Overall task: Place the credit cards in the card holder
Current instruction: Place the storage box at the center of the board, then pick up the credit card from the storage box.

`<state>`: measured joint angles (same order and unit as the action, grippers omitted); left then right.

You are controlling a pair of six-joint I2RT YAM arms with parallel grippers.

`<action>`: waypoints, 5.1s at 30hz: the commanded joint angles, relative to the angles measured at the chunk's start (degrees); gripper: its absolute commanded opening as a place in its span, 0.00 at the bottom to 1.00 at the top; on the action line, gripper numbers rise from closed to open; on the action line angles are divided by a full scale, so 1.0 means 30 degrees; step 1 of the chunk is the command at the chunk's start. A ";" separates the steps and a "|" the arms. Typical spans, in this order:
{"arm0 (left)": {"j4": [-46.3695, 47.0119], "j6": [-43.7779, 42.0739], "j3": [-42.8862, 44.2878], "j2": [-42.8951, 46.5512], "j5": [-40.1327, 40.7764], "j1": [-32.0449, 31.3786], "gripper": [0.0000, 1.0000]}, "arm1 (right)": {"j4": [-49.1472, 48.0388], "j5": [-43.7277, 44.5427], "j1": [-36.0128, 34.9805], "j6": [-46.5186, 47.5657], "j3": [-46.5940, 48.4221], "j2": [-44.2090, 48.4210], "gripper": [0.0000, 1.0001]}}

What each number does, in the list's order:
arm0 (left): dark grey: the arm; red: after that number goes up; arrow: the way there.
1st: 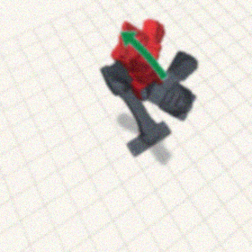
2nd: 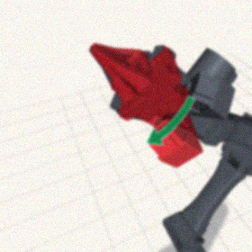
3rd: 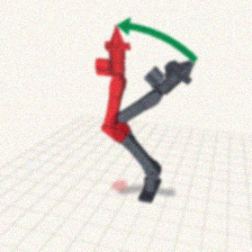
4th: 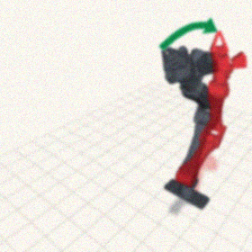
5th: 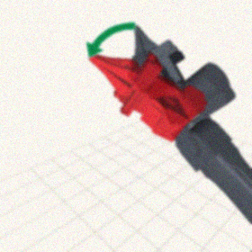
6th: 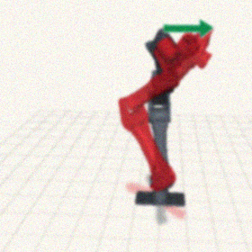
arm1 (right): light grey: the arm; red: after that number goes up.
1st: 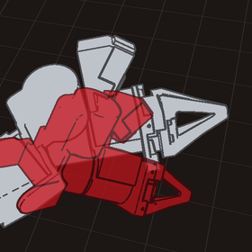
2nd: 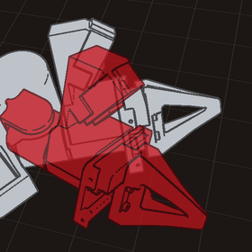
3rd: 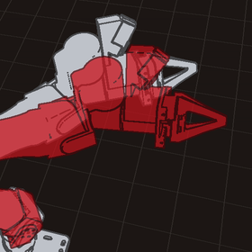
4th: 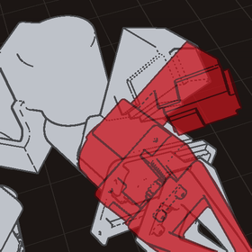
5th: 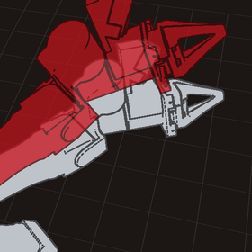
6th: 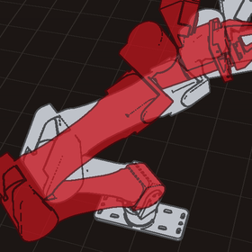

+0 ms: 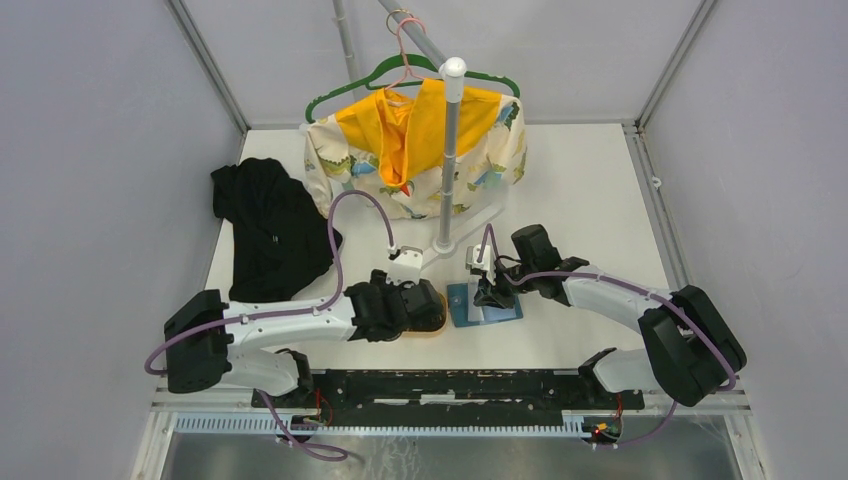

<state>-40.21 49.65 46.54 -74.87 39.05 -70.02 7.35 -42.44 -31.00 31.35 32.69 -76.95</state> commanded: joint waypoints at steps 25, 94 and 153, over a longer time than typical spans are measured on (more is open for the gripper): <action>0.4821 -0.3130 -0.3391 0.3376 -0.4866 0.4182 0.68 | -0.0344 -0.0066 0.0107 0.0300 0.0364 0.0484 0.20; 0.1512 0.0040 -0.4740 0.6947 -0.4014 0.5791 0.31 | -0.7053 -0.5212 -0.4457 -0.5321 0.1623 0.1935 0.98; 0.2867 -0.0347 -0.5079 0.8182 -0.5255 0.6376 0.32 | -1.7865 0.7449 -0.9589 -2.5652 0.3035 -0.8673 0.67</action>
<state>-33.87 49.21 31.38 -51.35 23.55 -51.27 -40.75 -21.87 -61.01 -44.40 42.09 -103.24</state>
